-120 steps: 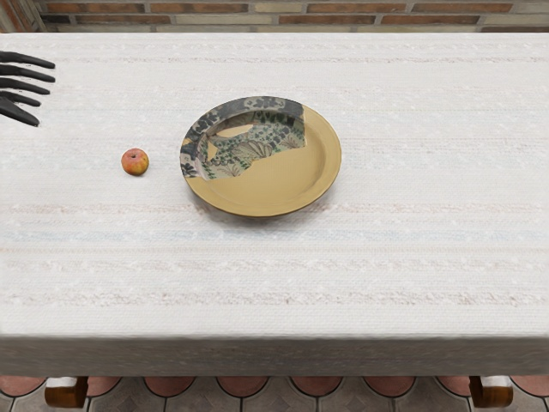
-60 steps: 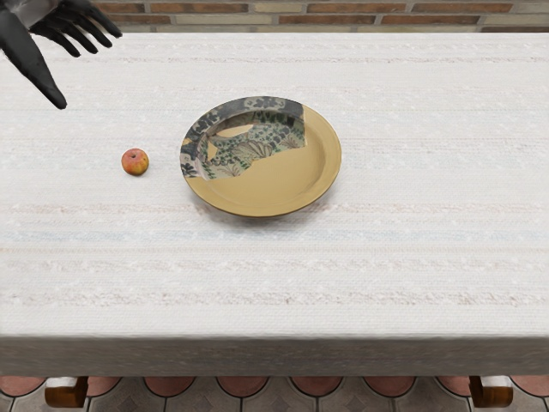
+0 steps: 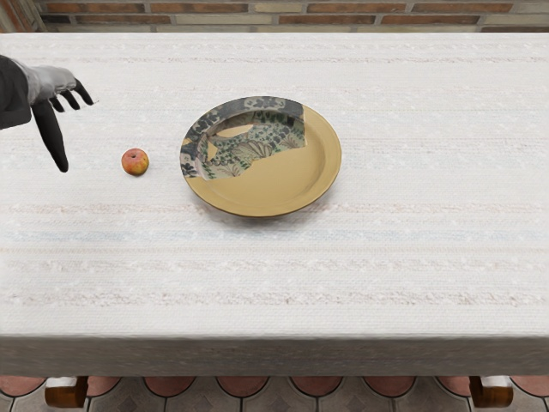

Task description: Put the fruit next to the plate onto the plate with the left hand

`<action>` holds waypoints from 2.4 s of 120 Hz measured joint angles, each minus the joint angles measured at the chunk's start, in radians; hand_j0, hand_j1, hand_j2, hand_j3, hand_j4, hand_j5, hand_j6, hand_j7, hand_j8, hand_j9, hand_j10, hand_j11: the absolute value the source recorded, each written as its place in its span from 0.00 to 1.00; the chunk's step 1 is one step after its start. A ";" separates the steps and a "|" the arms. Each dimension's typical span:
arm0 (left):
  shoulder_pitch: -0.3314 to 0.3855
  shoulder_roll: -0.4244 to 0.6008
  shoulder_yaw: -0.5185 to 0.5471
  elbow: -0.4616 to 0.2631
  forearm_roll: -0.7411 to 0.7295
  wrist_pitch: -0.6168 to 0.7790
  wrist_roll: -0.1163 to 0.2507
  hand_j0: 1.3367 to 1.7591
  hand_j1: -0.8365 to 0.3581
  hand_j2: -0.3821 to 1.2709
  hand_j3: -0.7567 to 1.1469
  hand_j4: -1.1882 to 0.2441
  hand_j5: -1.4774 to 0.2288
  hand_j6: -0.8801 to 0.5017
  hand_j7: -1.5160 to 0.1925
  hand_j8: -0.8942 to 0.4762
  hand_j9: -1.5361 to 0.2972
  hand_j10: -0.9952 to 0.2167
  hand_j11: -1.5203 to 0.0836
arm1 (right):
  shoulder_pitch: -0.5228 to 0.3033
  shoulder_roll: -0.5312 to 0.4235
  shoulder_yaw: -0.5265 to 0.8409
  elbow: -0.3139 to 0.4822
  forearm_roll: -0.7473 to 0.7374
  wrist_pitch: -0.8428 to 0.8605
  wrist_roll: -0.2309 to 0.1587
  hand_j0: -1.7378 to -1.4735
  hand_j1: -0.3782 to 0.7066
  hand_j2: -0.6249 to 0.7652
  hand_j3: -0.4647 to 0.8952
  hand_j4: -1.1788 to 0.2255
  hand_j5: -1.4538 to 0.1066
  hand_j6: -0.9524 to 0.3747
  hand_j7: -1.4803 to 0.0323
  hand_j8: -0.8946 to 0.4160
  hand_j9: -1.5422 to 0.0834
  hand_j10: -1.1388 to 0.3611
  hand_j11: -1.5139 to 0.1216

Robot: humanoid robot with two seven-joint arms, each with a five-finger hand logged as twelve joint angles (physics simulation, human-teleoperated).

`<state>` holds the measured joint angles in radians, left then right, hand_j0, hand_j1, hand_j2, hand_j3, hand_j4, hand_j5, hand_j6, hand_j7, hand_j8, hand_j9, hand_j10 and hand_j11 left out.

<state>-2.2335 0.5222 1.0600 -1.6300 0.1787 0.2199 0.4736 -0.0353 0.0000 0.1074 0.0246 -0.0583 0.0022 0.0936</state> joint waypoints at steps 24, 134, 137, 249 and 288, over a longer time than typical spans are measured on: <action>0.033 -0.211 0.056 -0.016 -0.121 0.209 0.003 0.76 0.75 0.26 0.40 0.66 0.68 0.46 0.70 0.47 0.66 0.62 0.75 | 0.000 0.000 0.000 0.000 0.000 0.000 0.000 0.30 0.07 0.44 0.34 0.81 0.90 0.69 0.95 0.65 0.92 0.73 0.90; 0.487 -0.522 0.026 0.529 -0.203 0.332 0.003 0.76 0.75 0.26 0.40 0.66 0.68 0.46 0.70 0.47 0.66 0.62 0.75 | 0.000 0.000 0.000 0.000 0.000 0.000 0.000 0.30 0.07 0.44 0.34 0.81 0.90 0.69 0.95 0.65 0.92 0.73 0.90; 0.501 -0.522 0.027 0.545 -0.203 0.332 0.003 0.76 0.75 0.26 0.40 0.66 0.68 0.46 0.70 0.47 0.66 0.62 0.75 | 0.000 0.000 0.000 0.000 0.000 0.000 0.000 0.30 0.07 0.44 0.34 0.81 0.90 0.69 0.95 0.65 0.92 0.73 0.90; 0.671 -0.522 -0.009 0.815 -0.188 0.123 0.000 0.76 0.74 0.26 0.40 0.65 0.68 0.45 0.70 0.47 0.66 0.61 0.75 | 0.000 0.000 0.000 0.000 0.000 0.000 0.000 0.30 0.07 0.44 0.34 0.81 0.90 0.69 0.95 0.65 0.92 0.73 0.90; 0.706 -0.522 -0.028 0.879 -0.185 0.048 -0.004 0.76 0.66 0.27 0.40 0.58 0.61 0.41 0.63 0.39 0.60 0.54 0.67 | 0.000 0.000 0.000 0.000 0.000 0.000 0.000 0.30 0.07 0.44 0.34 0.81 0.90 0.69 0.95 0.65 0.92 0.73 0.90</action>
<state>-1.5271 0.0000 1.0318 -0.7512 -0.0065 0.2682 0.4698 -0.0353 0.0000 0.1074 0.0246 -0.0583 0.0020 0.0936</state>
